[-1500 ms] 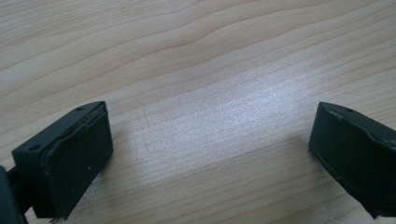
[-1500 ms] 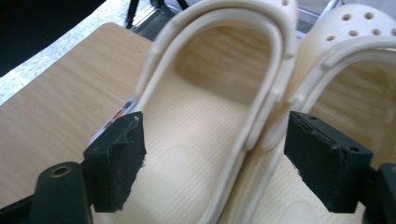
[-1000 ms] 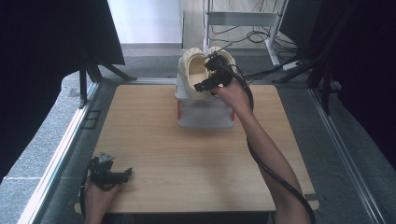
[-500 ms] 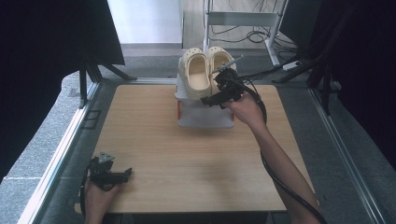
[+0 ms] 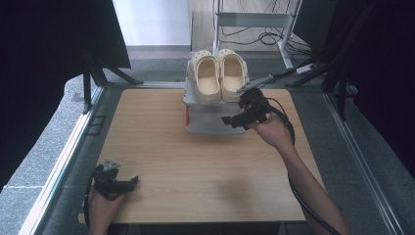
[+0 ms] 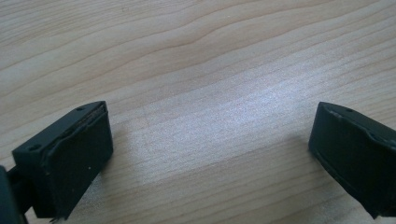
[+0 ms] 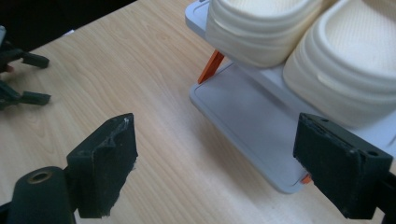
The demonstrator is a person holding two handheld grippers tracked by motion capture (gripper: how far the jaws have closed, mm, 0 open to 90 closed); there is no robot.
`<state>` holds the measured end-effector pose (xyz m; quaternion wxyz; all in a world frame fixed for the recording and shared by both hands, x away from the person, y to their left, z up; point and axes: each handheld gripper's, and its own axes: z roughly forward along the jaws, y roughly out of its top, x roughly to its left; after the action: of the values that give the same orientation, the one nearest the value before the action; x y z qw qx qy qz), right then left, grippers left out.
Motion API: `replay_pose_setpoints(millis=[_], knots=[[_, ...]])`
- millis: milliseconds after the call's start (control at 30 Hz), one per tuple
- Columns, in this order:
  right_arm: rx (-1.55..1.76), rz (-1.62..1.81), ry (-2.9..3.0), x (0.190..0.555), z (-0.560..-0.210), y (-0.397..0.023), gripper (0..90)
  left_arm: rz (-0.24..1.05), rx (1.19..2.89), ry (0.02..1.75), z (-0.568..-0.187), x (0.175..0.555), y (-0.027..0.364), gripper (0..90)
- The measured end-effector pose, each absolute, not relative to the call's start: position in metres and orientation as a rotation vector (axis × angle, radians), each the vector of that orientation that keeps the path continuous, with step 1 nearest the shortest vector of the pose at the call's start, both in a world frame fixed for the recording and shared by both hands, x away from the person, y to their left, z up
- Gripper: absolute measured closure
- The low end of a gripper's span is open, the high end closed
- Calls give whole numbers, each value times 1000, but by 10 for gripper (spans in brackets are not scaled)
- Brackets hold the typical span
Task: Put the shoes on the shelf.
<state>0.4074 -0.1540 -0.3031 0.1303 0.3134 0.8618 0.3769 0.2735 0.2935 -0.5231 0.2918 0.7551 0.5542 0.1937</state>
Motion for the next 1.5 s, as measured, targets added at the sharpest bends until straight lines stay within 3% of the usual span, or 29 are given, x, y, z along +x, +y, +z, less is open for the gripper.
replay_pose_setpoints(millis=[867, 1500], knots=[[964, 1119, 2444, 358, -347, -242, 123, 519, 2005, 1490, -523, 273, 292, 0], [1020, 1217, 2372, 331, -432, -263, 73, 519, 1997, 1498, -523, 273, 292, 0]])
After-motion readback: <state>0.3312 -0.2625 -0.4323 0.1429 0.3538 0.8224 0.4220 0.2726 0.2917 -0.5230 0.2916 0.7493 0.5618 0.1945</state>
